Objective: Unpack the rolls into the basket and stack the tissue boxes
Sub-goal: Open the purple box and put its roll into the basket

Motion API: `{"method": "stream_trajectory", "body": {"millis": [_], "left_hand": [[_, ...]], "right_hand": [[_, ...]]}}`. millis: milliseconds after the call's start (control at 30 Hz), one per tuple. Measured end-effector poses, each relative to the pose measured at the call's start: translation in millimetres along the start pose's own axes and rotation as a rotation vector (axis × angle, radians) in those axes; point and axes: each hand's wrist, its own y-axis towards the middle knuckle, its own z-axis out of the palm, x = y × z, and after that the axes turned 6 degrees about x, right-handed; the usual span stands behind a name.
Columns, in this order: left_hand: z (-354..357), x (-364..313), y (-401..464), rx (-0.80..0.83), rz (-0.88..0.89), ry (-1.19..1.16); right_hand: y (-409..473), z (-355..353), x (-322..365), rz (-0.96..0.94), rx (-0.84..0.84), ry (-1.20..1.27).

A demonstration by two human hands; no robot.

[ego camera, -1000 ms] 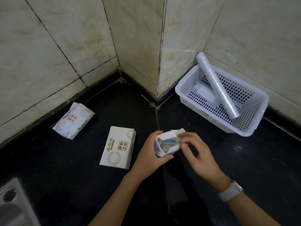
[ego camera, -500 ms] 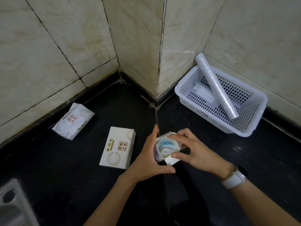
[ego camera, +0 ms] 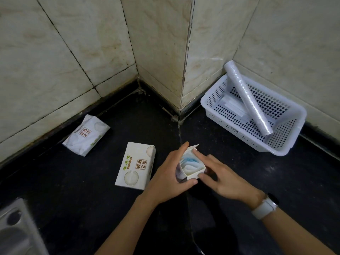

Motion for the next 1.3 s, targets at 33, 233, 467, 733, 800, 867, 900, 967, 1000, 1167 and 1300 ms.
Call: {"method": "stream_trajectory", "body": {"millis": [33, 233, 467, 733, 800, 867, 900, 967, 1000, 1167, 1300], "left_hand": [[-0.5, 1.2, 0.4, -0.001, -0.024, -0.015], [3.6, 2.9, 1.2, -0.051, -0.029, -0.016], [10.0, -0.4, 4.2, -0.031, -0.005, 0.07], [16.3, -7.8, 12.4, -0.038, -0.014, 0.108], [18.1, -12.5, 18.3, -0.021, -0.01, 0.165], [20.2, -16.7, 27.1, -0.006, -0.028, 0.234], [21.8, -17.8, 32.5, 0.004, -0.049, 0.277], [26.4, -17.1, 44.2, 0.028, -0.103, 0.368], [29.2, -15.9, 50.4, 0.043, -0.129, 0.401], [46.2, -6.8, 90.0, 0.139, -0.263, 0.534], [50.1, -7.8, 123.1, 0.2, -0.26, 0.645]], "right_hand": [[0.0, -1.9, 0.2, -0.001, -0.015, 0.019], [6.0, -14.8, 13.2, 0.115, -0.065, -0.051], [17.9, -37.0, 33.0, 0.304, 0.186, -0.314], [11.2, -23.2, 24.6, 0.275, -0.008, -0.338], [4.1, -25.5, 14.8, 0.275, -0.079, -0.224], [-3.9, -35.7, 2.9, 0.281, -0.195, -0.101], [-8.6, -43.5, -3.5, 0.287, -0.263, -0.04], [-20.1, -62.5, -16.1, 0.318, -0.394, 0.082], [-26.0, -72.4, -23.4, 0.336, -0.474, 0.145], [-36.0, -113.4, -56.2, 0.42, -0.946, 0.485], [-4.4, -129.4, -78.6, 0.46, -1.03, 0.59]]}}
